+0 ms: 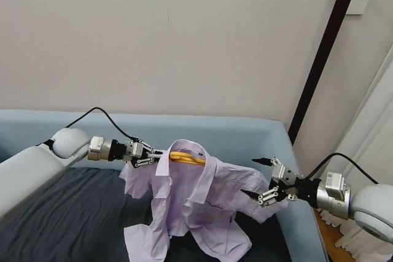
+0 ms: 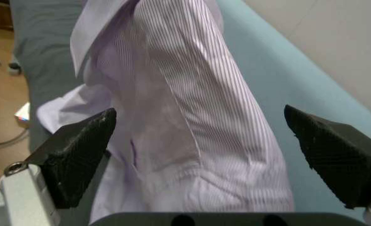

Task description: Pick up the clothes from the sofa and hang them on the clothes hanger.

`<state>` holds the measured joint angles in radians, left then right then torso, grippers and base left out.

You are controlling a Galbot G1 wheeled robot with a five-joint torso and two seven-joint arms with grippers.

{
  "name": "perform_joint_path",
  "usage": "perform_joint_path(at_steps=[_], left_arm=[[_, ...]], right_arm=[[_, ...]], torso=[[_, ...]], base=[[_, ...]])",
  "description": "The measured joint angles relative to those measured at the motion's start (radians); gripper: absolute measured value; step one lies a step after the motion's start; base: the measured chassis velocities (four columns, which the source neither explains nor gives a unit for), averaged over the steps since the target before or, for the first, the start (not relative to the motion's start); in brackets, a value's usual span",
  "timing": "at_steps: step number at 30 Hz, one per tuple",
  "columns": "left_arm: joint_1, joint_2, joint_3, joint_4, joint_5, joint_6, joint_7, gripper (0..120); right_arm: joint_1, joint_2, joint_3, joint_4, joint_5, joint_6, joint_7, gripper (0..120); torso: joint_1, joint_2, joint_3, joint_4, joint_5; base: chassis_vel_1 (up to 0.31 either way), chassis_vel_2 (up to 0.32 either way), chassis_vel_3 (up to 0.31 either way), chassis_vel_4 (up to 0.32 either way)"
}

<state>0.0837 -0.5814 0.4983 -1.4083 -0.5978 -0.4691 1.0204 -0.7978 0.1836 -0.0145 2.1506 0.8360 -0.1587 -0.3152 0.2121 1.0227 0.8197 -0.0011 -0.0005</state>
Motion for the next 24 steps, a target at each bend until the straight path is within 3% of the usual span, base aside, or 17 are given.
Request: perform_joint_path(at_steps=[10, 24], left_arm=[[-0.02, -0.058, 0.038, -0.007, 0.004, -0.001, 0.005, 2], [-0.057, -0.1, 0.084, 0.01, -0.003, 0.012, 0.031, 2]], right_arm=[[0.002, -0.039, 0.008, 0.032, 0.081, -0.075, 0.037, 99], [-0.01, -0.056, 0.004, 0.028, 0.056, -0.074, 0.032, 47]], torso=[[0.0, 0.0, 0.0, -0.0001, -0.0001], [0.0, 0.0, 0.0, -0.0001, -0.0001]], base=[[0.0, 0.0, 0.0, 0.0], [0.0, 0.0, 0.0, 0.0]])
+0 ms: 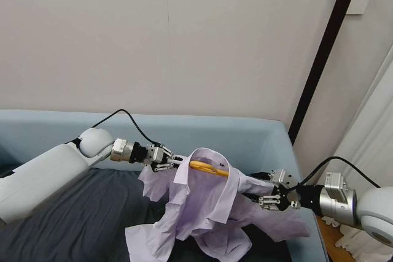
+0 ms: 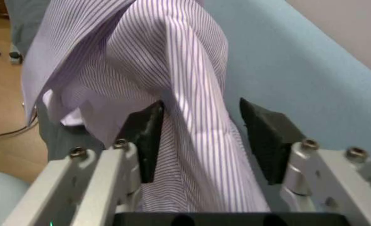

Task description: Pick up the clothes from the sofa and hang them on the clothes hanger.

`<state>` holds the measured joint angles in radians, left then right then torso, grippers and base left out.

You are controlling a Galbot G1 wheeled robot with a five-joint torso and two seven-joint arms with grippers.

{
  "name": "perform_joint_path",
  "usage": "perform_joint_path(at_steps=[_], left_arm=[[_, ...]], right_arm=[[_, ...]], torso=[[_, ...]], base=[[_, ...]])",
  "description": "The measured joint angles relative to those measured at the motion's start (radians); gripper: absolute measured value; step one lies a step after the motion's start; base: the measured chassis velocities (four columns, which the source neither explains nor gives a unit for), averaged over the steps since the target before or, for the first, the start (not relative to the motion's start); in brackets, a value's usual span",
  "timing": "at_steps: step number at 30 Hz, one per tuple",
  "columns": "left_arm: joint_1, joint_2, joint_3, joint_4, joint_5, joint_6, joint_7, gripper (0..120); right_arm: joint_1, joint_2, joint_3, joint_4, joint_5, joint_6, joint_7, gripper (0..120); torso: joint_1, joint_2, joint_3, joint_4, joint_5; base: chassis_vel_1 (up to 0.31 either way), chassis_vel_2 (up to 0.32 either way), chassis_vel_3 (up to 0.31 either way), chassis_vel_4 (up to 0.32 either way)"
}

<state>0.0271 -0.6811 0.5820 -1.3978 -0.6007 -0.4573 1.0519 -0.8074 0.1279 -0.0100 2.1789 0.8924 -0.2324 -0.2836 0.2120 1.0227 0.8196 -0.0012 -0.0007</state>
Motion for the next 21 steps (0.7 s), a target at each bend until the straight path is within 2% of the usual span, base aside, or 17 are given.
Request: perform_joint_path(at_steps=[1, 4, 6, 11, 21], left_arm=[[0.0, 0.0, 0.0, 0.0, 0.0, 0.0, 0.0, 2], [-0.001, -0.003, 0.004, 0.003, -0.01, 0.007, 0.008, 2], [-0.001, -0.002, 0.004, 0.002, -0.014, 0.009, 0.011, 2], [0.003, 0.007, 0.006, 0.0, -0.047, 0.031, 0.038, 2], [0.008, 0.015, -0.002, -0.007, -0.063, 0.049, 0.038, 4]], right_arm=[[0.0, 0.0, 0.0, 0.0, 0.0, 0.0, 0.0, 47], [-0.002, 0.0, 0.0, 0.0, -0.005, 0.004, 0.0, 32], [-0.003, 0.0, 0.0, 0.0, -0.006, 0.005, 0.0, 29], [-0.008, 0.0, -0.001, -0.001, -0.016, 0.02, -0.011, 6], [-0.01, 0.006, -0.003, -0.006, 0.01, 0.034, -0.011, 4]], torso=[[0.0, 0.0, 0.0, 0.0, 0.0], [0.0, 0.0, 0.0, -0.0001, -0.0001], [0.0, 0.0, 0.0, -0.0001, -0.0001], [0.0, 0.0, 0.0, 0.0, -0.0001], [0.0, 0.0, 0.0, 0.0, -0.0001]], base=[[0.0, 0.0, 0.0, 0.0], [0.0, 0.0, 0.0, 0.0], [0.0, 0.0, 0.0, 0.0], [0.0, 0.0, 0.0, 0.0], [0.0, 0.0, 0.0, 0.0]])
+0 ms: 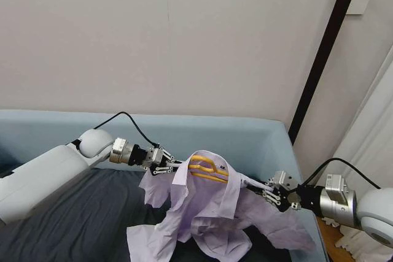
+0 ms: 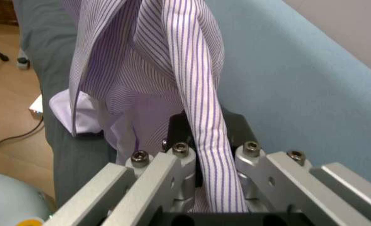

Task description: Pick up the clothes from the sofa and hang them on the clothes hanger.

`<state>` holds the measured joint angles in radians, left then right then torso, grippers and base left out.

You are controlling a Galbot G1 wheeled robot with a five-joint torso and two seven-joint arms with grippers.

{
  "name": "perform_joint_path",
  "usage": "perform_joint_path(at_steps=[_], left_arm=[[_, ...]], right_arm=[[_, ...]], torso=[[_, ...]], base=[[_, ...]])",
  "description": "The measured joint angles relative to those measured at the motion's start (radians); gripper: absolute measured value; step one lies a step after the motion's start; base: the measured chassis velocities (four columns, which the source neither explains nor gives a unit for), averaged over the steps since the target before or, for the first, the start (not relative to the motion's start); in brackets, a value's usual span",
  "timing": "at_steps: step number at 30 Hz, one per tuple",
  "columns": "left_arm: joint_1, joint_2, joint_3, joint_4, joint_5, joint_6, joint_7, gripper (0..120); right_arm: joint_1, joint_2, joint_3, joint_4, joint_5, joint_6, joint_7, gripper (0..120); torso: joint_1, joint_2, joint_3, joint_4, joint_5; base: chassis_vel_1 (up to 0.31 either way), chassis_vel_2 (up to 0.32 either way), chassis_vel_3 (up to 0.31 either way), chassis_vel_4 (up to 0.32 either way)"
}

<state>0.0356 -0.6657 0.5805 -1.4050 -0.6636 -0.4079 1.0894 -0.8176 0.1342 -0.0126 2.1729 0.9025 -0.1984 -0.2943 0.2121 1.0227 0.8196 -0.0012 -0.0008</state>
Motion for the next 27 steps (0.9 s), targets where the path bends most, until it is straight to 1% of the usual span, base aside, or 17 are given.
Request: perform_joint_path(at_steps=[1, 2, 5, 6, 7, 8, 9, 10, 13, 15, 16, 17, 18, 21, 22, 24, 27], left_arm=[[0.0, 0.0, 0.0, 0.0, 0.0, 0.0, 0.0, 4], [0.001, 0.001, -0.004, -0.002, 0.004, -0.002, -0.007, 7], [0.005, 0.004, -0.019, -0.003, 0.025, -0.023, -0.059, 20], [0.005, 0.004, -0.019, -0.003, 0.025, -0.023, -0.059, 20], [0.007, 0.004, -0.023, -0.003, 0.032, -0.029, -0.071, 23], [0.01, 0.004, -0.032, -0.002, 0.043, -0.039, -0.087, 32], [0.016, 0.005, -0.046, -0.004, 0.058, -0.053, -0.113, 35], [0.016, 0.005, -0.046, -0.004, 0.058, -0.053, -0.113, 35], [0.056, 0.028, -0.083, -0.042, 0.097, -0.087, -0.238, 48], [0.079, 0.04, -0.102, -0.06, 0.117, -0.099, -0.276, 58], [0.079, 0.04, -0.102, -0.06, 0.117, -0.099, -0.276, 58], [0.1, 0.048, -0.121, -0.072, 0.131, -0.105, -0.296, 62], [0.125, 0.057, -0.142, -0.083, 0.142, -0.111, -0.316, 68], [0.19, 0.082, -0.196, -0.114, 0.153, -0.117, -0.368, 80], [0.19, 0.082, -0.196, -0.114, 0.153, -0.117, -0.368, 80], [0.252, 0.1, -0.255, -0.142, 0.154, -0.117, -0.406, 90], [0.327, 0.114, -0.331, -0.172, 0.153, -0.115, -0.452, 98]], right_arm=[[0.0, 0.0, 0.0, 0.0, 0.0, 0.0, 0.0, 4], [0.0, 0.001, 0.0, -0.001, 0.005, 0.0, 0.0, 4], [0.001, 0.004, 0.0, -0.005, 0.041, 0.0, 0.011, 4], [0.001, 0.004, 0.0, -0.005, 0.041, 0.0, 0.011, 4], [0.001, 0.005, 0.0, -0.006, 0.048, 0.0, 0.016, 4], [0.001, 0.007, 0.0, -0.006, 0.06, -0.001, 0.032, 4], [0.001, 0.012, 0.0, -0.006, 0.083, -0.003, 0.057, 4], [0.001, 0.012, 0.0, -0.006, 0.083, -0.003, 0.057, 4], [0.005, 0.028, 0.0, -0.009, 0.169, -0.031, 0.097, 3], [0.01, 0.033, 0.0, -0.015, 0.199, -0.043, 0.11, 3], [0.01, 0.033, 0.0, -0.015, 0.199, -0.043, 0.11, 3], [0.013, 0.037, 0.001, -0.019, 0.214, -0.05, 0.117, 3], [0.015, 0.04, 0.002, -0.025, 0.226, -0.054, 0.125, 3], [0.019, 0.049, 0.006, -0.034, 0.259, -0.063, 0.168, 3], [0.019, 0.049, 0.006, -0.034, 0.259, -0.063, 0.168, 3], [0.028, 0.057, 0.02, -0.043, 0.3, -0.078, 0.203, 1], [0.037, 0.062, 0.056, -0.055, 0.356, -0.09, 0.219, 1]], torso=[[0.0, 0.0, 0.0, 0.0, 0.0], [0.0, 0.0, 0.0, 0.0, 0.0], [0.0, 0.0, 0.0, 0.0, 0.0], [0.0, 0.0, 0.0, 0.0, 0.0], [0.0, 0.0, 0.0, 0.0, 0.0], [0.0, 0.0, 0.0, -0.0001, 0.0], [0.0, 0.0, 0.0, -0.0001, 0.0], [0.0, 0.0, 0.0, -0.0001, 0.0], [0.0, 0.0, 0.0, 0.0, 0.0], [0.0, 0.0, 0.0, -0.0001, 0.0], [0.0, 0.0, 0.0, -0.0001, 0.0], [0.0, 0.0, 0.0, 0.0, 0.0], [0.0, 0.0, 0.0, -0.0001, 0.0], [0.0, 0.0, 0.0, -0.0001, 0.0001], [0.0, 0.0, 0.0, -0.0001, 0.0001], [0.0, 0.0, 0.0, 0.0002, -0.0001], [0.0, 0.0, 0.0, 0.0001, -0.0001]], base=[[0.0, 0.0, 0.0, 0.0], [0.0, 0.0, 0.0, 0.0], [0.0, 0.0, 0.0, 0.0], [0.0, 0.0, 0.0, 0.0], [0.0, 0.0, 0.0, 0.0], [0.0, 0.0, 0.0, 0.0], [0.0, 0.0, 0.0, 0.0], [0.0, 0.0, 0.0, 0.0], [0.0, 0.0, 0.0, 0.0], [0.0, 0.0, 0.0, 0.0], [0.0, 0.0, 0.0, 0.0], [0.0, 0.0, 0.0, 0.0], [0.0, 0.0, 0.0, 0.0], [0.0, 0.0, 0.0, 0.0], [0.0, 0.0, 0.0, 0.0], [0.0, 0.0, 0.0, 0.0], [0.0, 0.0, 0.0, 0.0]])
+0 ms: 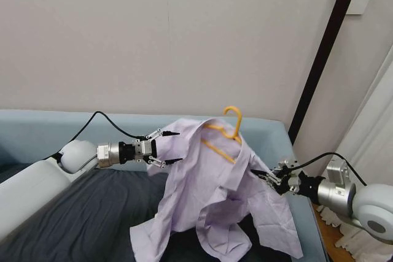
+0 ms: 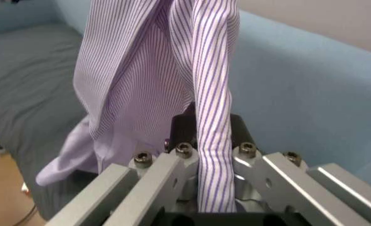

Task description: Pick up the clothes from the sofa and hang them on the clothes hanger.

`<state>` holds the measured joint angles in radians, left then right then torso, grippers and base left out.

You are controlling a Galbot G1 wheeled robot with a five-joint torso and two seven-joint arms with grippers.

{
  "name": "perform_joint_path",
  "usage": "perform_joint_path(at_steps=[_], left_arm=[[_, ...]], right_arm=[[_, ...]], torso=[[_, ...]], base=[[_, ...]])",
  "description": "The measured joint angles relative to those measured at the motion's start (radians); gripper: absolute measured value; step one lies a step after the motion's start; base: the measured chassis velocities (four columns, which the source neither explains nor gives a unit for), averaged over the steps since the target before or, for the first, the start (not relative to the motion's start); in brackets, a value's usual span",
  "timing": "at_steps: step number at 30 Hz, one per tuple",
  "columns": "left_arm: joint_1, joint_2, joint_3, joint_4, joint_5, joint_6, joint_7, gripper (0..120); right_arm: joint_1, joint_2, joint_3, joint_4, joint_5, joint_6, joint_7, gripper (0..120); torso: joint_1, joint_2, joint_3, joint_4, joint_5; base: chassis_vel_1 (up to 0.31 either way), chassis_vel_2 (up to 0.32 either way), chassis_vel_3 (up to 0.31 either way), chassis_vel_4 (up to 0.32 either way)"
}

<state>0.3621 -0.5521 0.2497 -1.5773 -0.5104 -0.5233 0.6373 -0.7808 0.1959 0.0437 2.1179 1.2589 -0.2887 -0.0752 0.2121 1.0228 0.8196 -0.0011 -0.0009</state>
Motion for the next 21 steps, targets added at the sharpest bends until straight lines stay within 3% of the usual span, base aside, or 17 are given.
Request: perform_joint_path(at_steps=[5, 8, 9, 11, 14, 17, 21], left_arm=[[0.132, 0.008, -0.13, -0.064, 0.005, 0.024, -0.102, 100], [0.168, 0.007, -0.158, -0.089, 0.009, 0.039, -0.145, 100], [0.202, 0.006, -0.181, -0.118, 0.009, 0.059, -0.188, 100], [0.34, -0.02, -0.253, -0.267, 0.013, 0.17, -0.442, 100], [0.372, -0.034, -0.26, -0.321, 0.014, 0.224, -0.545, 100], [0.385, -0.062, -0.253, -0.411, 0.0, 0.344, -0.68, 100], [0.322, -0.076, -0.208, -0.458, -0.039, 0.423, -0.736, 100]], right_arm=[[0.021, -0.022, 0.032, -0.002, 0.049, -0.009, -0.001, 1], [0.027, -0.038, 0.04, -0.002, 0.062, -0.012, -0.003, 1], [0.031, -0.057, 0.046, -0.001, 0.069, -0.012, -0.002, 1], [0.026, -0.217, 0.075, 0.029, 0.11, -0.045, 0.028, 1], [0.026, -0.258, 0.093, 0.043, 0.144, -0.062, 0.047, 1], [0.019, -0.314, 0.136, 0.066, 0.194, -0.081, 0.071, 1], [0.01, -0.346, 0.169, 0.091, 0.236, -0.093, 0.097, 1]], torso=[[0.0, 0.0, 0.0, 0.0, 0.0001], [0.0, 0.0, 0.0, 0.0, 0.0002], [0.0, 0.0, 0.0, 0.0001, 0.0002], [0.0, 0.0, 0.0, -0.0005, 0.0001], [0.0, 0.0, 0.0, -0.0004, 0.0001], [0.0, 0.0, 0.0, 0.0001, 0.0002], [0.0, 0.0, 0.0, -0.0001, 0.0004]], base=[[0.0, 0.0, 0.0, 0.0], [0.0, 0.0, 0.0, 0.0], [0.0, 0.0, 0.0, 0.0], [0.0, 0.0, 0.0, 0.0], [0.0, 0.0, 0.0, 0.0], [0.0, 0.0, 0.0, 0.0], [0.0, 0.0, 0.0, 0.0]])
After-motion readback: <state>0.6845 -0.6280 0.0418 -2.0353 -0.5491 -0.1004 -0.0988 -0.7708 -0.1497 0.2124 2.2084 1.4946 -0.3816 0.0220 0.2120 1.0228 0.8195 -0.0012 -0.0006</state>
